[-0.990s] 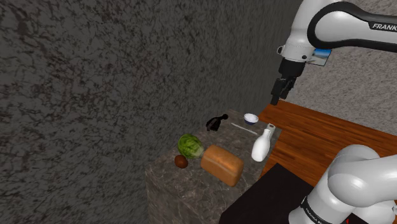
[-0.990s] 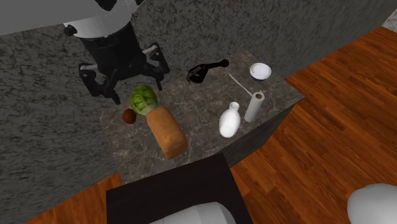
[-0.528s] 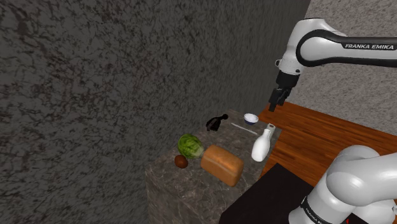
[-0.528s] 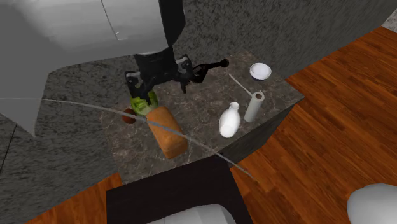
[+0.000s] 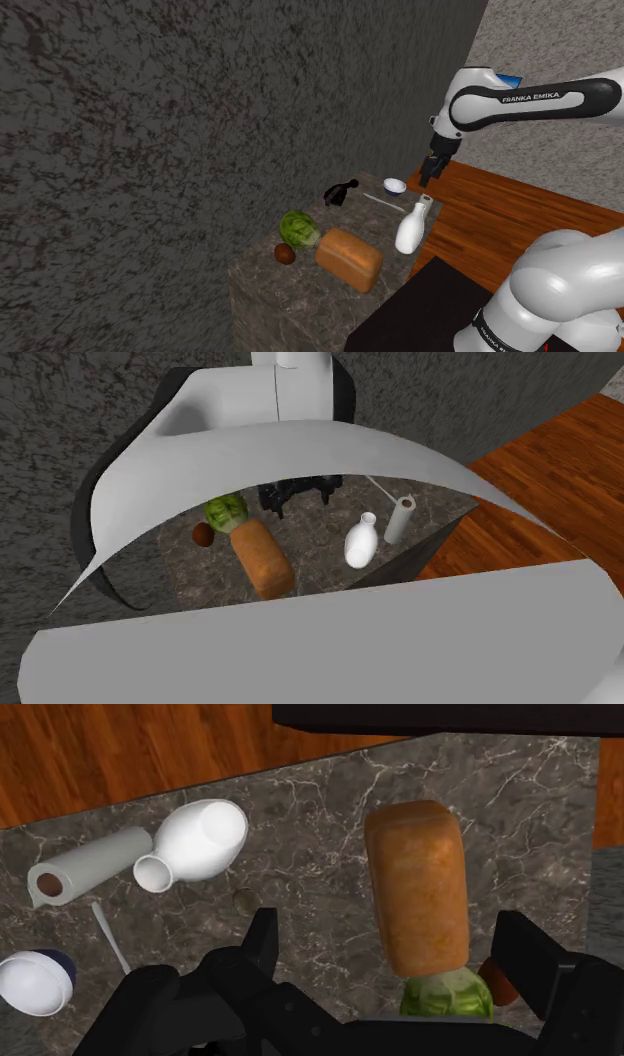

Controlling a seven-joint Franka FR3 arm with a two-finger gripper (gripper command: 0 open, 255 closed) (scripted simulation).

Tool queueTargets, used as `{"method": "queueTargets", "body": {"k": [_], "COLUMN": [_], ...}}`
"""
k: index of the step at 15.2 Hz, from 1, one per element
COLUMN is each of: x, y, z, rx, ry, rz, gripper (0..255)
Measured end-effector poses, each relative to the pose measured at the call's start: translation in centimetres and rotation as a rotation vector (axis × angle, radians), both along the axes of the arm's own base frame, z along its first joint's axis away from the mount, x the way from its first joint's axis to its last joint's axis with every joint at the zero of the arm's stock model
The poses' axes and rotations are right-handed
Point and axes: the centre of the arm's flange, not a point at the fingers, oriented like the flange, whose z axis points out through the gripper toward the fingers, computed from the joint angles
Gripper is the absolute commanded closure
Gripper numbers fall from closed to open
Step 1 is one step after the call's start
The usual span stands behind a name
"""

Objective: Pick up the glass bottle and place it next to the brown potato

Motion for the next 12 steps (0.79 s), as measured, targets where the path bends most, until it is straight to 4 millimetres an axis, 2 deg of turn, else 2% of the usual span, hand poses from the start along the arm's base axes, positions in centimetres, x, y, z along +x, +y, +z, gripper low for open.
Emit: {"method": "queueTargets", "body": {"k": [12], "x": [3.1], "y": [-11.2], "z": [-10.8], "rx": [0.014], "ry": [-0.013], "rz": [-0.028], "gripper": [0]}}
